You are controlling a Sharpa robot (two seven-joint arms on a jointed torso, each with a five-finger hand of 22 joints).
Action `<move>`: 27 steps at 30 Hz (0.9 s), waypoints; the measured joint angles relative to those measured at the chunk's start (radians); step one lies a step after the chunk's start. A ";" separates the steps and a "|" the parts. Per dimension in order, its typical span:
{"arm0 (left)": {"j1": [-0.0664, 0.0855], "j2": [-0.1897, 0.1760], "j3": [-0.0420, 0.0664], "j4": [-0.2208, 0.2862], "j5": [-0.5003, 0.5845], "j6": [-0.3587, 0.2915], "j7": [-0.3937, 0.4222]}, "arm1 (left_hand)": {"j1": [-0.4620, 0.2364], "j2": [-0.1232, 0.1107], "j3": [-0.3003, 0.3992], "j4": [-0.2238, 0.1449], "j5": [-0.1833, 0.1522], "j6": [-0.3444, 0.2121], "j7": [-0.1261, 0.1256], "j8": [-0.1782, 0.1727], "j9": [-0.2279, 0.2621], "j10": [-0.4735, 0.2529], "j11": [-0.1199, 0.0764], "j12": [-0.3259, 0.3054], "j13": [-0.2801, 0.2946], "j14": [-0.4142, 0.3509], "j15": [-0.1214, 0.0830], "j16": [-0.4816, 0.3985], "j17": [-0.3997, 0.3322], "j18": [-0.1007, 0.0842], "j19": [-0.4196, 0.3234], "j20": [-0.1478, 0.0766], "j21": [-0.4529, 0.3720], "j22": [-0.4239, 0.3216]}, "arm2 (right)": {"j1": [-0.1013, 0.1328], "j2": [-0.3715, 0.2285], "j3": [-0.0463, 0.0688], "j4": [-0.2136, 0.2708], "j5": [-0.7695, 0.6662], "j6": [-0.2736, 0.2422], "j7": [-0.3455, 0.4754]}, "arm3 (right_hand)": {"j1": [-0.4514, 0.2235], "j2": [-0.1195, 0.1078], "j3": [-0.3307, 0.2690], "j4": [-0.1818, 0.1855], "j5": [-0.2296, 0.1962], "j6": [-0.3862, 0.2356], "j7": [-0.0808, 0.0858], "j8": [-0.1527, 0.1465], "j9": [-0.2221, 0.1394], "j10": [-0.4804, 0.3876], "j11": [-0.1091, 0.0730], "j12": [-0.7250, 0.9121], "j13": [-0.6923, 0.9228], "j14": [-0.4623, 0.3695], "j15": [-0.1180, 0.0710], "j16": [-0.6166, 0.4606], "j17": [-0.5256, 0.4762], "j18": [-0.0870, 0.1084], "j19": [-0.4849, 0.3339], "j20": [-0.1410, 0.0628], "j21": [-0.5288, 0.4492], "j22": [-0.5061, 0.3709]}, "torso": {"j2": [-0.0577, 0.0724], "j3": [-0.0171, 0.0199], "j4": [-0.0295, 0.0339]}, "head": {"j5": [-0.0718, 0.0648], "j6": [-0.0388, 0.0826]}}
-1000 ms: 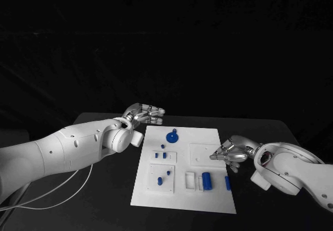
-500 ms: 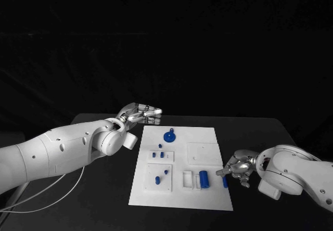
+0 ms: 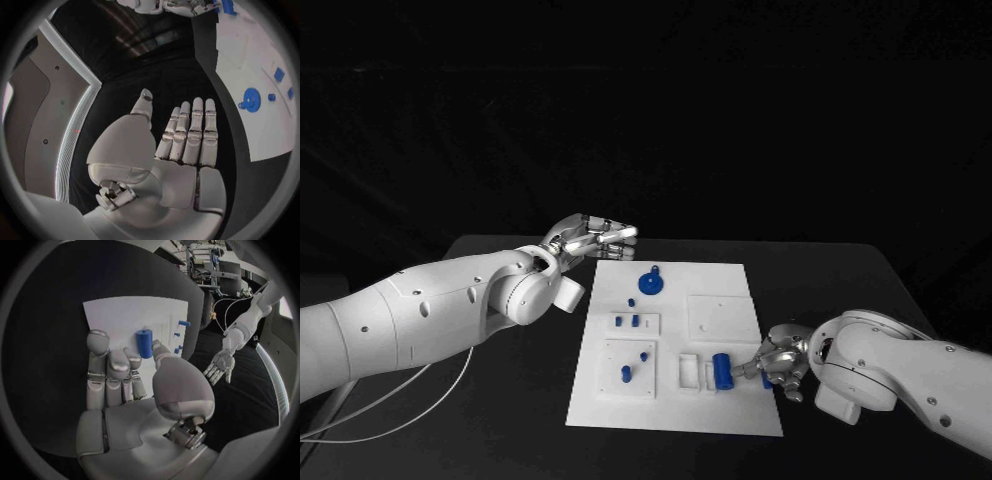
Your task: Assemble the parts on the task board
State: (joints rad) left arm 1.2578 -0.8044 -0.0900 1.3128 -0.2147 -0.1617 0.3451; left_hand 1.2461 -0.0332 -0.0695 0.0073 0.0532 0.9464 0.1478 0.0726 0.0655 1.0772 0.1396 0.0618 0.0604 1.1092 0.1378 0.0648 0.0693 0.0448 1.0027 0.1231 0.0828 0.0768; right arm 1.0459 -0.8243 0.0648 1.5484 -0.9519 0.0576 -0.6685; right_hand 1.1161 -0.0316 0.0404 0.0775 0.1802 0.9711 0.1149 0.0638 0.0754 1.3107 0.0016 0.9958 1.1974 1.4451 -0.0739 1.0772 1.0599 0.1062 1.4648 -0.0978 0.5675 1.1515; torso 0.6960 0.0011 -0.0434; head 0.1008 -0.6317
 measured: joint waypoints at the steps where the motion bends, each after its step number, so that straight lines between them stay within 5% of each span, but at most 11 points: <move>1: 0.000 0.000 0.000 0.001 -0.001 0.001 0.000 | -0.002 -0.001 0.003 0.003 0.000 0.000 0.000 0.000 0.000 0.000 0.000 0.000 0.000 0.000 0.000 0.000 0.000 0.000 0.000 0.000 0.000 0.000 | 0.000 0.007 -0.005 -0.005 0.001 -0.003 -0.001 | 0.000 0.000 0.000 0.000 0.000 -0.008 0.001 0.000 -0.001 0.002 -0.002 0.000 0.002 0.002 0.002 0.001 0.001 0.000 0.000 0.000 0.000 0.001 | 0.000 0.0000 0.0000 | 0.000 -0.001; 9: 0.000 0.001 0.000 0.005 -0.004 0.004 0.000 | 0.003 -0.006 0.011 0.011 0.000 -0.007 0.007 0.000 0.000 -0.013 0.006 0.000 0.000 0.000 0.000 0.000 0.000 0.000 0.000 0.000 0.000 0.000 | 0.007 0.043 -0.025 -0.036 0.014 -0.020 -0.001 | 0.004 -0.004 0.000 0.000 0.000 -0.014 0.001 0.008 0.004 0.005 0.002 0.006 0.008 0.003 0.003 0.001 0.003 -0.006 0.004 0.004 0.004 0.006 | 0.000 -0.0007 -0.0002 | -0.001 -0.006; 27: 0.000 0.003 0.000 0.008 -0.006 0.010 -0.002 | 0.000 -0.010 0.018 0.018 0.000 -0.007 0.007 0.000 0.000 -0.020 0.006 0.000 0.000 0.000 0.000 0.000 0.000 0.000 0.000 0.000 0.000 0.000 | 0.009 0.099 -0.039 -0.065 0.046 -0.056 0.021 | 0.004 -0.004 0.007 -0.019 0.000 -0.011 0.001 0.006 0.004 0.005 0.002 0.010 0.013 0.003 0.003 0.001 0.004 -0.007 0.004 0.003 0.004 0.011 | -0.001 -0.0006 -0.0011 | 0.002 -0.010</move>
State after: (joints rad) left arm 1.2578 -0.8014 -0.0901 1.3204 -0.2204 -0.1521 0.3434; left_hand 1.2458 -0.0435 -0.0519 0.0249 0.0532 0.9393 0.1549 0.0726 0.0653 1.0576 0.1451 0.0618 0.0602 1.1093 0.1377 0.0648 0.0691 0.0450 1.0026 0.1230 0.0828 0.0766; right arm 1.0550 -0.7250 0.0262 1.4836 -0.9062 0.0014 -0.6480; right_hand 1.1204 -0.0358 0.0476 0.0586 0.1801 0.9604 0.1163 0.0701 0.0796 1.3155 0.0036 1.0058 1.2099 1.4483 -0.0706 1.0783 1.0640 0.0993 1.4684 -0.0943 0.5713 1.1620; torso 0.6955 0.0005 -0.0445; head 0.1031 -0.6418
